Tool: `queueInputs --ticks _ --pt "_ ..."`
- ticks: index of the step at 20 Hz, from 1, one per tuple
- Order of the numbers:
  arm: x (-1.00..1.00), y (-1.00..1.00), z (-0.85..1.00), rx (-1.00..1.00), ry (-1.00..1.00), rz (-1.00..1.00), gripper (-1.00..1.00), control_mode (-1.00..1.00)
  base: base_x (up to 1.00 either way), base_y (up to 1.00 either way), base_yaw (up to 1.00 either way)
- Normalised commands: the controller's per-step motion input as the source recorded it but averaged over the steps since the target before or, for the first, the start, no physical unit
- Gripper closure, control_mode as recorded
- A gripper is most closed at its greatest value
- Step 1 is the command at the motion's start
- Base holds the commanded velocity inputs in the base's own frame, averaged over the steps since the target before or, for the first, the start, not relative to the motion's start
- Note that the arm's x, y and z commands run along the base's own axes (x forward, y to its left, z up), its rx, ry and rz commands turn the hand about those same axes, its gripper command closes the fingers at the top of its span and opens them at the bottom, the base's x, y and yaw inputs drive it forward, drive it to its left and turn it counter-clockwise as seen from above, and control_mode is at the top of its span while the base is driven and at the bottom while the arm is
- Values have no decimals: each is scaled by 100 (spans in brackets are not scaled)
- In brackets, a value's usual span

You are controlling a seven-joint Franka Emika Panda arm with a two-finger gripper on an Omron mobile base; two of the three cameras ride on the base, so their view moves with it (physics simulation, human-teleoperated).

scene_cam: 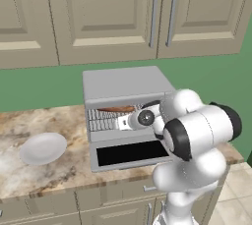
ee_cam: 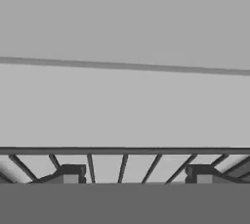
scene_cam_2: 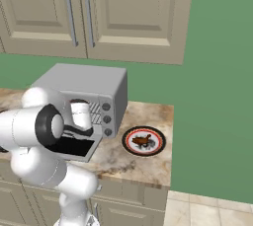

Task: Open the toaster oven door. Place the baguette on the top rack in the toaster oven and place the chicken drumstick on the bottom rack.

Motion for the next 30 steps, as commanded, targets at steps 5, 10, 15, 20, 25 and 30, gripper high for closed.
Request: queueInputs --ticks 5,10,15,20,25,30 --pt "-53 3 -15 0 37 0 -100 -100 0 0 0" --pt "-79 13 -2 0 41 0 -100 -100 0 0 0" --pt "-99 13 0 -3 44 -1 -100 -100 0 0 0" --pt "-100 8 0 -5 48 -5 -100 -100 0 0 0" --pt "-77 4 37 -3 31 -4 -100 -100 0 0 0" --pt "-9 2 98 0 1 0 -100 -100 0 0 0"
